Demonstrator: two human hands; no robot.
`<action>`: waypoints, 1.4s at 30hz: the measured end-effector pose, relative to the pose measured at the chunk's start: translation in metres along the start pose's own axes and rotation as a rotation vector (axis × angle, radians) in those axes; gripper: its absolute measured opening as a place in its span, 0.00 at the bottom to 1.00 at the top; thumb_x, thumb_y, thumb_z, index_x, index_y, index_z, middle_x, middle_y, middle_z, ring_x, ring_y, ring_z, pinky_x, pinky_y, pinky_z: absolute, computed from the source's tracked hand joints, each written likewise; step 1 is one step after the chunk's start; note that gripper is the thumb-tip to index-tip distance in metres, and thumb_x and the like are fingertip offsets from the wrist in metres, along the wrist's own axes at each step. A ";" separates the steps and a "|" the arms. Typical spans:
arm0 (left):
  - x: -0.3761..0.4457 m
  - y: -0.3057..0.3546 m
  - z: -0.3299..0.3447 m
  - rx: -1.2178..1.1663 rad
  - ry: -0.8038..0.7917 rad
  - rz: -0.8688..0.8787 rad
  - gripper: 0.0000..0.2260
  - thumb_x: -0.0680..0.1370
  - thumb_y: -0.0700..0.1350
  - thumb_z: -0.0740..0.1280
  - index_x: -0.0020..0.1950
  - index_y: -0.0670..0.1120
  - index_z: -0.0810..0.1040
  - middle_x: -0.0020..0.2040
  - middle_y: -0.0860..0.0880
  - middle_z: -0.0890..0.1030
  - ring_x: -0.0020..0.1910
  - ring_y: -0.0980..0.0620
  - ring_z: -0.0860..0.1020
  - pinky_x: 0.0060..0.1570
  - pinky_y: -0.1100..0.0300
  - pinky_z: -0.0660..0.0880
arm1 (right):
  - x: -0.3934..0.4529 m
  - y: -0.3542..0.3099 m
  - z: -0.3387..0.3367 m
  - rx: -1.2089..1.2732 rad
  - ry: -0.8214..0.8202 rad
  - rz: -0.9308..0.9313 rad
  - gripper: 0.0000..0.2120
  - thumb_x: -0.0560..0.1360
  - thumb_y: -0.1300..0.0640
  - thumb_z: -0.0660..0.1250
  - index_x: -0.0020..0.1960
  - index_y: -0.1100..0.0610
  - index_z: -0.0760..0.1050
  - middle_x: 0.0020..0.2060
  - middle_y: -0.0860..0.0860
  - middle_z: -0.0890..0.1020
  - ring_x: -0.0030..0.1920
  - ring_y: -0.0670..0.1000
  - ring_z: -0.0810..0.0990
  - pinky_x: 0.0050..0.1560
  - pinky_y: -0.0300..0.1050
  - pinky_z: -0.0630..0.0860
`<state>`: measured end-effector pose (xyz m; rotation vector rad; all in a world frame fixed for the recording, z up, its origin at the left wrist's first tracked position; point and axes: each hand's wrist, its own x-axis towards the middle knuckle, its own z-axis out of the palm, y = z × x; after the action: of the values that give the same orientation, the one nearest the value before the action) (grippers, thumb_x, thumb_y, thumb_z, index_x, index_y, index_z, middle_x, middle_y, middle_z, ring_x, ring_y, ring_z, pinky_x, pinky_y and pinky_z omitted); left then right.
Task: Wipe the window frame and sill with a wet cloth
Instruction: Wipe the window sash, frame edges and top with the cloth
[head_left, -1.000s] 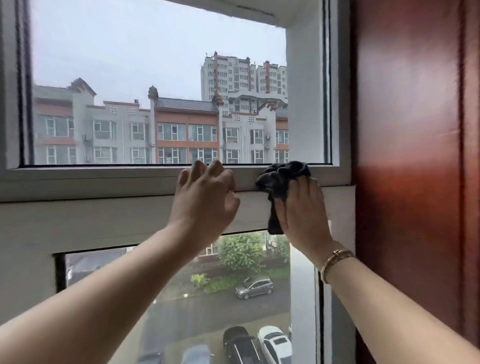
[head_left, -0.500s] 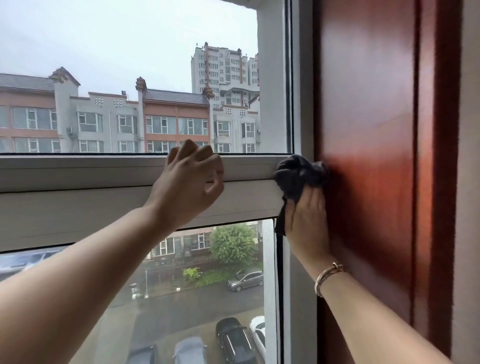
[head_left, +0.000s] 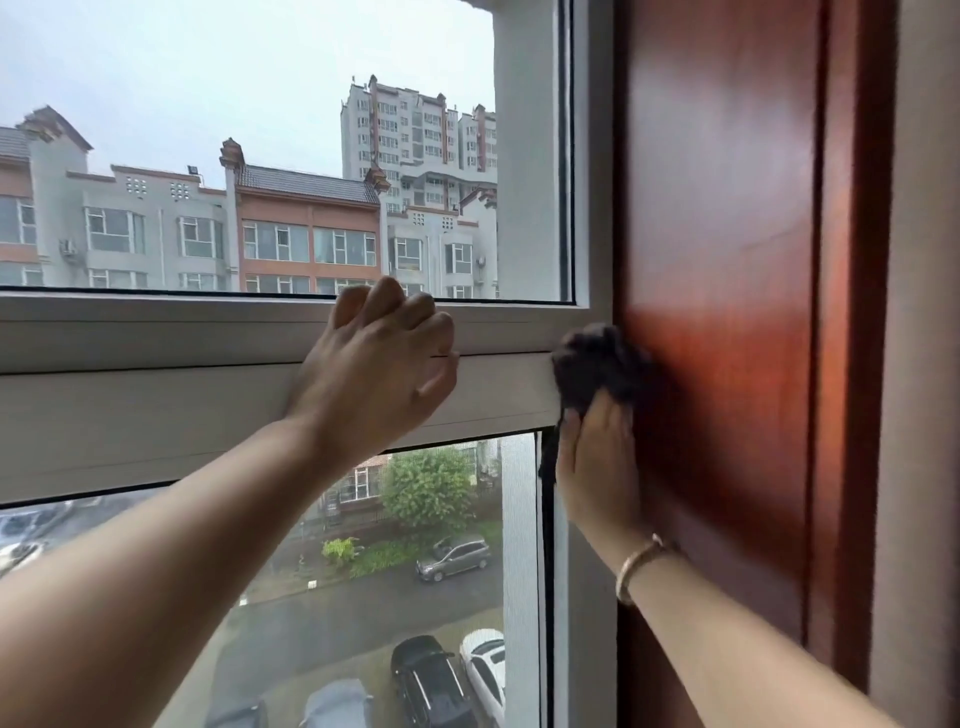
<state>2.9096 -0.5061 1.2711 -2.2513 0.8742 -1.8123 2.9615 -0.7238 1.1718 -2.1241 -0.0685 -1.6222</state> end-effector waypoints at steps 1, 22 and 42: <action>0.000 -0.001 0.001 0.007 -0.005 0.006 0.08 0.75 0.51 0.62 0.43 0.48 0.76 0.42 0.52 0.76 0.49 0.48 0.71 0.53 0.54 0.65 | 0.017 -0.004 -0.002 0.029 0.021 -0.038 0.23 0.79 0.54 0.47 0.65 0.67 0.66 0.61 0.65 0.73 0.65 0.63 0.69 0.69 0.55 0.62; -0.034 0.078 0.027 -0.192 -0.064 0.085 0.08 0.74 0.46 0.63 0.51 0.51 0.78 0.49 0.53 0.78 0.51 0.48 0.73 0.56 0.52 0.65 | -0.040 0.027 -0.004 -0.003 -0.067 -0.059 0.20 0.79 0.53 0.50 0.63 0.64 0.67 0.56 0.64 0.76 0.58 0.62 0.75 0.62 0.54 0.70; -0.168 0.201 0.099 -0.999 -0.462 -0.671 0.16 0.78 0.38 0.63 0.63 0.50 0.69 0.50 0.54 0.78 0.45 0.61 0.78 0.43 0.64 0.79 | -0.161 0.068 -0.015 0.198 -0.114 -0.055 0.21 0.78 0.60 0.61 0.70 0.54 0.64 0.66 0.62 0.67 0.65 0.57 0.68 0.67 0.44 0.64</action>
<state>2.9099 -0.6130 1.0125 -3.7336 1.1702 -0.8992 2.9208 -0.7521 1.0031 -2.0753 -0.3129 -1.4578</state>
